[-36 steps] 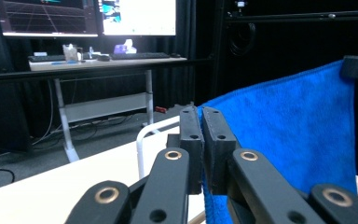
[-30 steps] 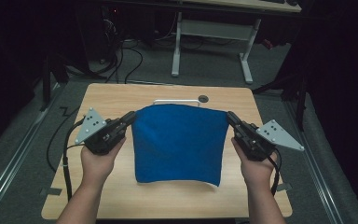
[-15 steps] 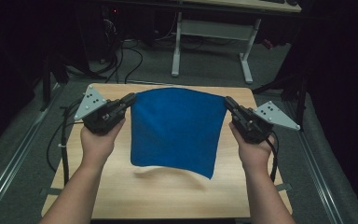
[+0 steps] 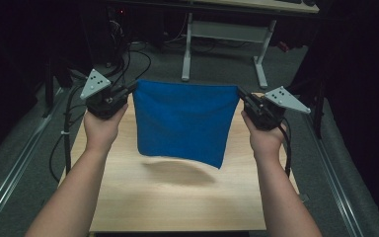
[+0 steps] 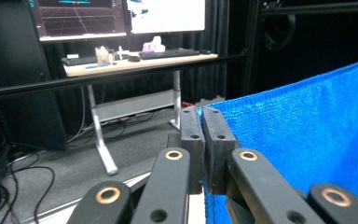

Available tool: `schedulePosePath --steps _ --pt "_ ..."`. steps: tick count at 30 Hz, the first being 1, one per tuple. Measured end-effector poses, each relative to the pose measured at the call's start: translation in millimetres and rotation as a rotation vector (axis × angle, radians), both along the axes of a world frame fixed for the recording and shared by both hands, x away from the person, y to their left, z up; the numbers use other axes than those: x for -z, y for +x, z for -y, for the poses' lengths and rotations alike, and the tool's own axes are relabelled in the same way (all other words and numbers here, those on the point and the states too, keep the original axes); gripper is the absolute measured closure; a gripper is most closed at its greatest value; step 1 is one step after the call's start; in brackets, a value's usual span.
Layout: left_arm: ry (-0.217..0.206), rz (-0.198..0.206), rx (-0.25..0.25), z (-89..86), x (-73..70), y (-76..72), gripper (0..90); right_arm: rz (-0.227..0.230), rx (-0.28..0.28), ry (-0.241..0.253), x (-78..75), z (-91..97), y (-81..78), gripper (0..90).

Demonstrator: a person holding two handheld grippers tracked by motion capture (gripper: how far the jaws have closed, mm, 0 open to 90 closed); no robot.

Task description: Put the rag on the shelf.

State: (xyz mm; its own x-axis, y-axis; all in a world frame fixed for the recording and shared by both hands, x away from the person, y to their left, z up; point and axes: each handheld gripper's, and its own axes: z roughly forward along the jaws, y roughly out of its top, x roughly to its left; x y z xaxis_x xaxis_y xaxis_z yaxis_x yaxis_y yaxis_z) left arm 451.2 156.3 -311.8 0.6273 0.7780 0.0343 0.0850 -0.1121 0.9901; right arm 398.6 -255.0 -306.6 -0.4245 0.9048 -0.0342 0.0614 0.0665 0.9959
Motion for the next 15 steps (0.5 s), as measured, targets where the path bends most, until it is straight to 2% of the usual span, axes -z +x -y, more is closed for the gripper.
schedulePosePath --steps 6,8,12,15 --pt "0.013 -0.009 -0.019 4.6 -2.5 24.1 88.4 -0.004 0.03 -0.001 -4.4 0.1 29.8 88.9" --pt "0.029 0.002 -0.03 6.5 -3.8 31.0 88.4 -0.009 0.037 -0.001 -6.1 0.4 38.5 88.9" --pt "0.008 0.004 -0.052 7.0 -7.7 45.9 88.4 -0.004 0.05 -0.024 -10.6 -1.6 53.1 88.9" --pt "0.014 -0.001 -0.067 9.5 -8.1 55.2 88.4 -0.015 0.059 -0.037 -13.6 -2.7 65.0 88.9"
